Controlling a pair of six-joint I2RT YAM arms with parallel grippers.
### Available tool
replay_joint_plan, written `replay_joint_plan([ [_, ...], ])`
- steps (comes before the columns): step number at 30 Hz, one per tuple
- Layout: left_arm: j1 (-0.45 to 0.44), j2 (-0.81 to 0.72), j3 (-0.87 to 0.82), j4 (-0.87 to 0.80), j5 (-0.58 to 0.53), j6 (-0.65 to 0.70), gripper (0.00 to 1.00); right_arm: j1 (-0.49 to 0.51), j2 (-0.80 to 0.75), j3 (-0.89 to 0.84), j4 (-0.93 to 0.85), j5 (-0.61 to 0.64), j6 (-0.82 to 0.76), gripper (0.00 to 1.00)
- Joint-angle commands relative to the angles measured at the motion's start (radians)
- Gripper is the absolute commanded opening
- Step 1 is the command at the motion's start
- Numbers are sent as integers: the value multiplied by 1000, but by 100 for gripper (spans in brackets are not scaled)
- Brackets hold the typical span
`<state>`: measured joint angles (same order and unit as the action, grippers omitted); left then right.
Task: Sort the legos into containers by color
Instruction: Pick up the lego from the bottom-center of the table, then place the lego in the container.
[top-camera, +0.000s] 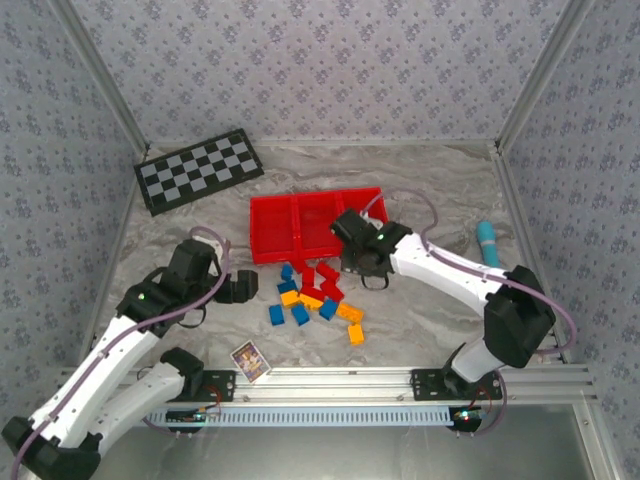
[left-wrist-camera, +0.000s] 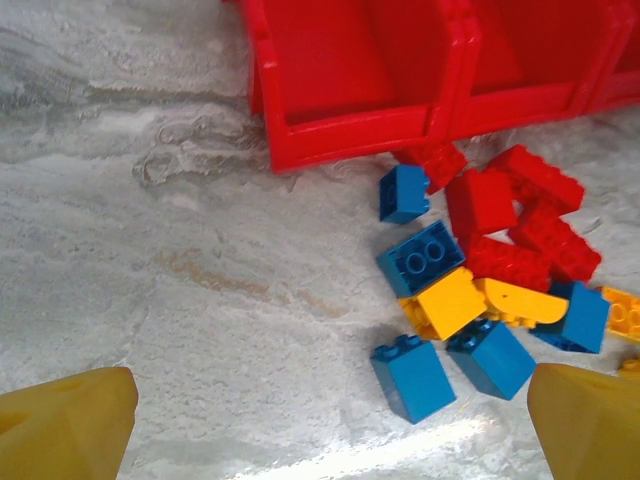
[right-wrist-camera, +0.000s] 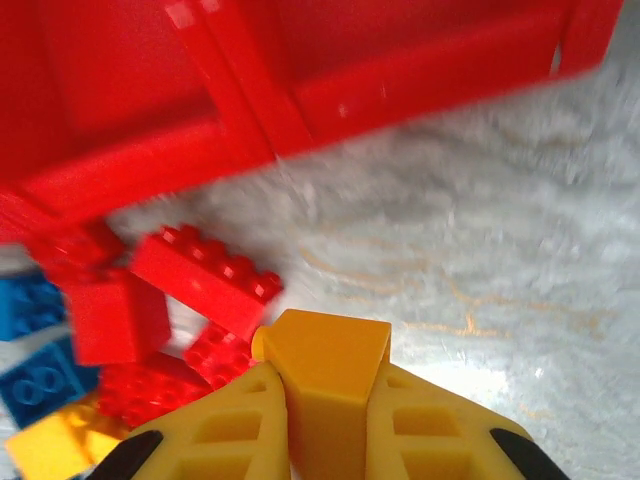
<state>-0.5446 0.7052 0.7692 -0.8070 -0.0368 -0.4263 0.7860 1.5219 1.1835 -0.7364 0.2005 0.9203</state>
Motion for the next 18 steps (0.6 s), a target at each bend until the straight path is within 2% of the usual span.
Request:
replay_joint_plan([
  [1, -3, -64, -20, 43, 26, 15, 100, -73, -10, 102, -33, 59, -141, 11],
  [5, -6, -103, -30, 59, 42, 12, 100, -191, 45, 202, 6, -5, -253, 11],
  [9, -6, -121, -29, 70, 60, 17, 100, -266, 186, 354, -23, -44, -372, 11],
  [13, -17, -140, -32, 71, 56, 17, 100, -309, 318, 463, -38, -97, -428, 13],
  [16, -30, -145, -34, 72, 37, 15, 100, -315, 388, 501, -51, -91, -438, 15],
  [18, -40, -144, -34, 69, 34, 15, 100, -316, 409, 497, -54, -79, -432, 23],
])
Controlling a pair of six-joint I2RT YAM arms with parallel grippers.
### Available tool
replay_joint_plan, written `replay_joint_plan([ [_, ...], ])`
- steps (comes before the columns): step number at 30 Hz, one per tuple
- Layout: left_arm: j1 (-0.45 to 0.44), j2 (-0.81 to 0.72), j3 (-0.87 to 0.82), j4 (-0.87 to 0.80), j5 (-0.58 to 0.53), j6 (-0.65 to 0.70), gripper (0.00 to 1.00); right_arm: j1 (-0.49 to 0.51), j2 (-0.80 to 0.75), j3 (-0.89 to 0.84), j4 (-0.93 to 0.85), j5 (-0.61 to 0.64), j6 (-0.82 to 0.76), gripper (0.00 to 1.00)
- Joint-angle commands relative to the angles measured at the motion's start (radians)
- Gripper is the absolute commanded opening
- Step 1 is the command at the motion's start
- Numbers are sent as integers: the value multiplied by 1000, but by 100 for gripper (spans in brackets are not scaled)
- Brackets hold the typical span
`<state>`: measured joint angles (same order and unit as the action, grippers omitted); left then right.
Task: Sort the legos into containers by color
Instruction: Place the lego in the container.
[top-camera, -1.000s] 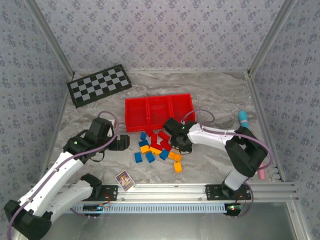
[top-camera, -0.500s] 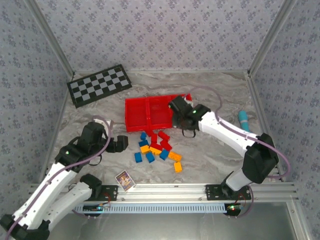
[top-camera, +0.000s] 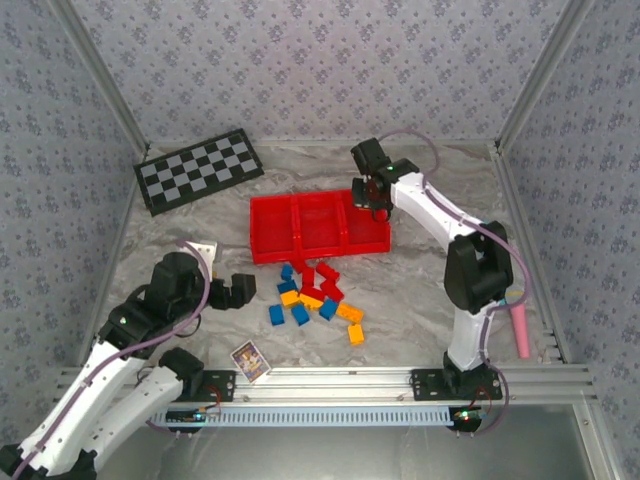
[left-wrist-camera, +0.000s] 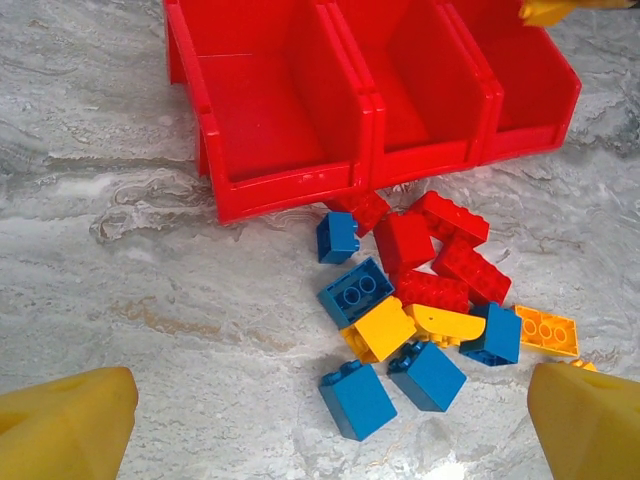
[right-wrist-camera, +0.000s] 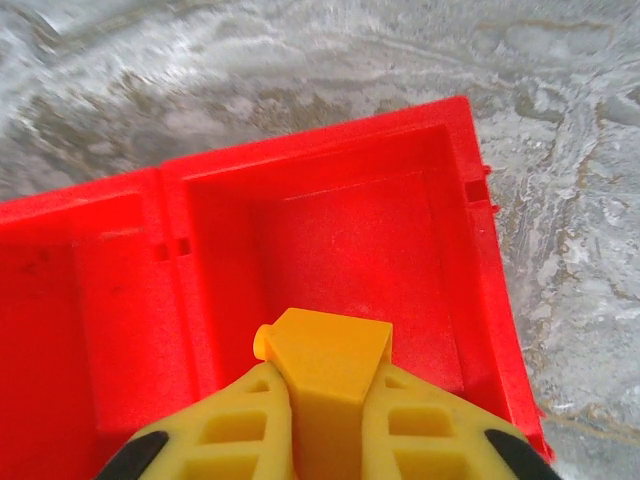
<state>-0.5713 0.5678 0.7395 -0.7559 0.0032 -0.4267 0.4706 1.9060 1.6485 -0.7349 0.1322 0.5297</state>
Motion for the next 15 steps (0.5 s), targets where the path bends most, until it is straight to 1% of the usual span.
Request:
replay_joint_plan([
  [1, -17, -6, -5, 18, -9, 15, 100, -1, 28, 26, -53, -10, -40, 27],
  [5, -35, 0, -5, 18, -14, 16, 100, 0, 12, -24, -25, -6, -28, 48],
  [8, -36, 7, -6, 19, -16, 15, 100, 3, -21, -60, -21, -9, -24, 57],
  [13, -35, 23, -5, 18, -20, 17, 100, 3, -118, -141, -1, -56, -49, 64],
  [15, -35, 30, -5, 16, -22, 16, 100, 8, -182, -191, 19, -91, -91, 66],
])
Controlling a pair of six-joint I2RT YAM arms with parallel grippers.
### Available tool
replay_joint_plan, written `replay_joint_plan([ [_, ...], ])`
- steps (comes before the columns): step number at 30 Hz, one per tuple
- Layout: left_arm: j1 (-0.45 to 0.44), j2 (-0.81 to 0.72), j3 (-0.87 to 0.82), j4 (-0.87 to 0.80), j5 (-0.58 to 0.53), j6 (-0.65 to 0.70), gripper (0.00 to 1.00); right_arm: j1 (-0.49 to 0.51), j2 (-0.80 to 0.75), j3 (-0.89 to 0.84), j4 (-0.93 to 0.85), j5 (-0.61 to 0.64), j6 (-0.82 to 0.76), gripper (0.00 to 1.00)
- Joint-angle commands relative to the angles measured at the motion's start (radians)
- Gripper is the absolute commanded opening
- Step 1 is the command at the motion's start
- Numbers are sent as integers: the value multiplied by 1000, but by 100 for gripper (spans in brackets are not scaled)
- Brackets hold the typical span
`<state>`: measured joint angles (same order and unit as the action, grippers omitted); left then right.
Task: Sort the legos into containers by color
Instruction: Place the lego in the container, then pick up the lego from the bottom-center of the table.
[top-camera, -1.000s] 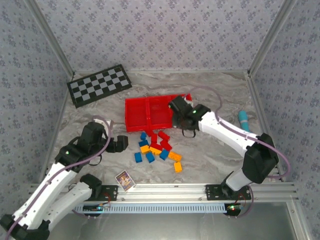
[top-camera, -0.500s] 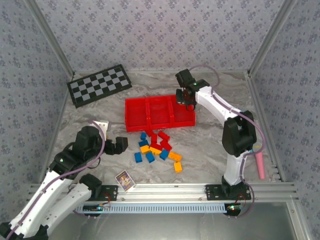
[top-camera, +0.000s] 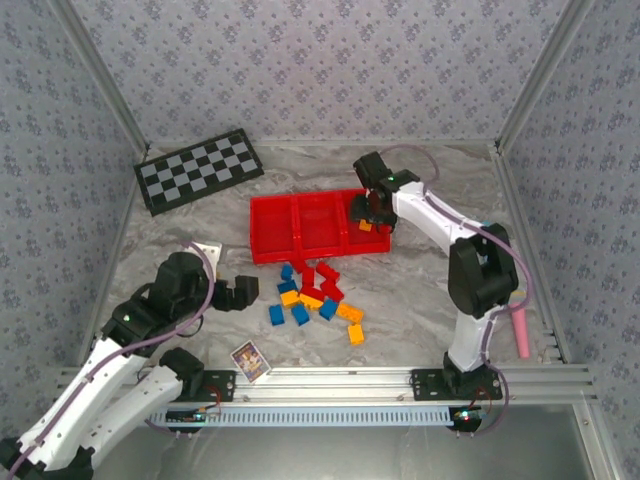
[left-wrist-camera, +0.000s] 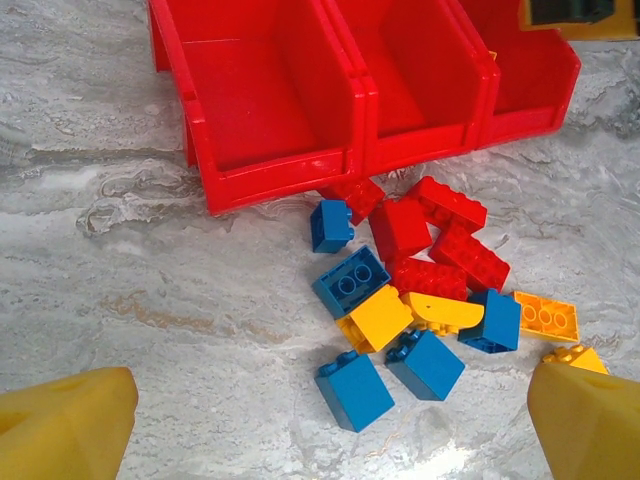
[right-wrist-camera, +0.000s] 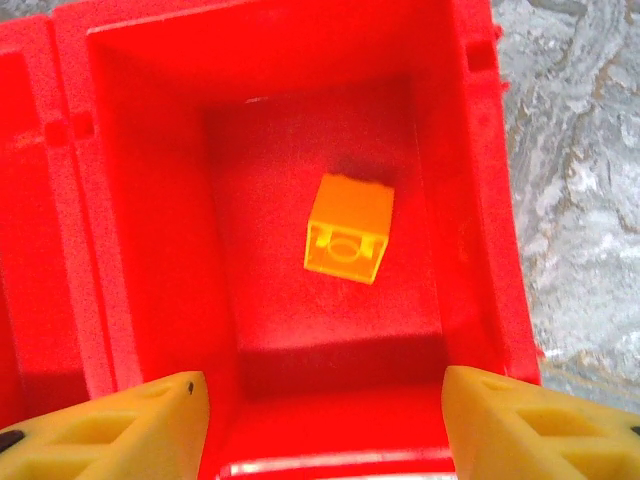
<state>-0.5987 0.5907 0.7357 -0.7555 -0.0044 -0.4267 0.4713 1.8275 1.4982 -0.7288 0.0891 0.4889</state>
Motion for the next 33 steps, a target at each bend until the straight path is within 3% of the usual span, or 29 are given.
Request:
replay_joint_plan([
  [1, -10, 11, 1, 12, -15, 15, 100, 10, -133, -63, 13, -55, -65, 66],
  [8, -10, 13, 1, 8, -33, 6, 100, 38, -384, -331, 6, -164, -103, 70],
  [14, -9, 18, -4, 8, -52, -4, 100, 199, -503, -439, -93, -124, -185, 80],
  [18, -10, 28, -4, 9, -56, -4, 100, 303, -470, -461, -150, -138, -192, 95],
  [33, -11, 14, -3, -2, -74, -11, 100, 493, -202, -453, -158, -52, -220, 100],
])
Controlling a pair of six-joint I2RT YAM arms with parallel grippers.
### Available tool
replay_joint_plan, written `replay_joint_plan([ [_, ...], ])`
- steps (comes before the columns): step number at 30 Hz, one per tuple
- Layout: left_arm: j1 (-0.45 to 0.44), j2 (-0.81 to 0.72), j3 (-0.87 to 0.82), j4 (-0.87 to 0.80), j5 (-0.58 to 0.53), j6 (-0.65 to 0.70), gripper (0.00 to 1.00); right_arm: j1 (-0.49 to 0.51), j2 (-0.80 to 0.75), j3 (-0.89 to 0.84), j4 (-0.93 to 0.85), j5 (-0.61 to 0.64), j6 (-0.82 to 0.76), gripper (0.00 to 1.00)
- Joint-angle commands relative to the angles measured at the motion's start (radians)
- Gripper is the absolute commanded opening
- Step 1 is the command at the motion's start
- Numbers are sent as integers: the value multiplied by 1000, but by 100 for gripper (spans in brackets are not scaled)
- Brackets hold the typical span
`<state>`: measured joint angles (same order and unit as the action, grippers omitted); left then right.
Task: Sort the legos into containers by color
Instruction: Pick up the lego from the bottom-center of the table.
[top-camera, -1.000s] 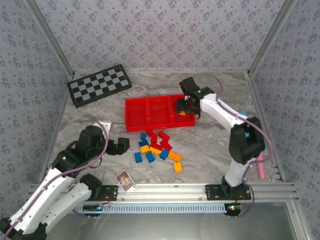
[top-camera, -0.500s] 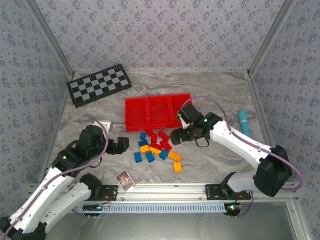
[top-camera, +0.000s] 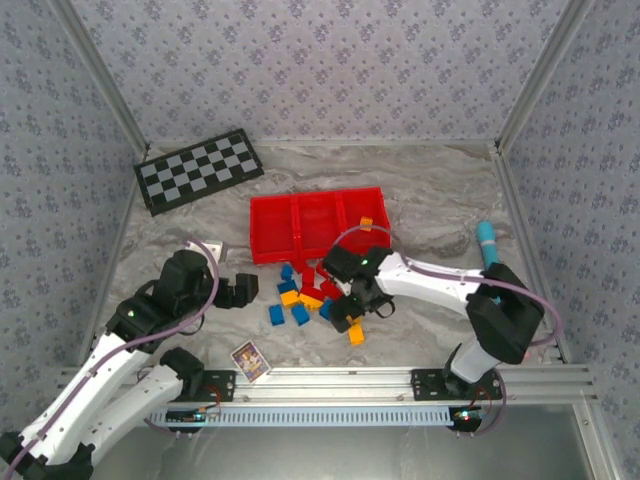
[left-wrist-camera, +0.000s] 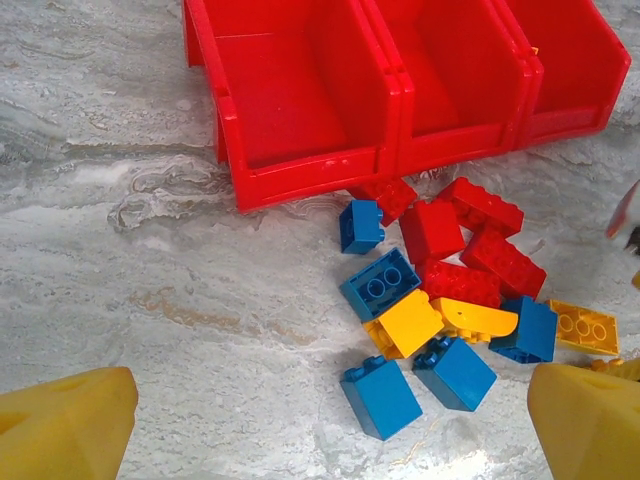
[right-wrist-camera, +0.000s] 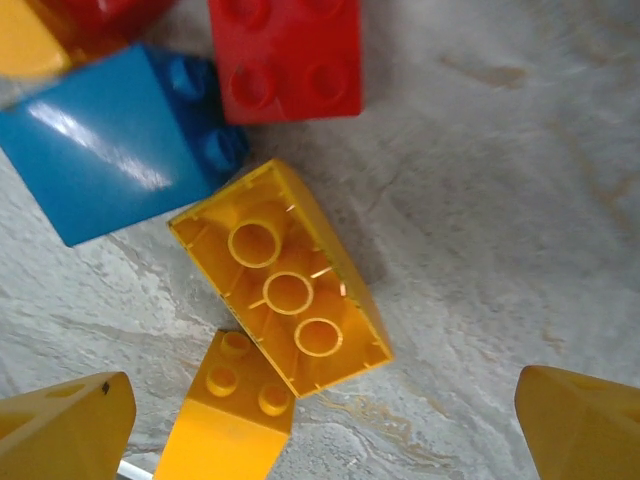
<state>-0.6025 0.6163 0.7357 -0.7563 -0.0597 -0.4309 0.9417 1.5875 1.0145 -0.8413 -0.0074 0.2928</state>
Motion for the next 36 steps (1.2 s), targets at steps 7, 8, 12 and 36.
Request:
replay_joint_plan([
  [7, -7, -7, -4, 3, -21, -2, 100, 33, 88, 49, -48, 104, -31, 99],
  [8, -7, -8, -4, 3, -21, -2, 100, 34, 91, 51, -46, 116, -31, 98],
  [12, -8, -7, -4, 3, -22, 0, 100, 35, 112, 61, -30, 141, -30, 92],
  [36, -18, -12, -1, -13, -49, -9, 100, -8, 124, -8, 70, 228, 96, 34],
])
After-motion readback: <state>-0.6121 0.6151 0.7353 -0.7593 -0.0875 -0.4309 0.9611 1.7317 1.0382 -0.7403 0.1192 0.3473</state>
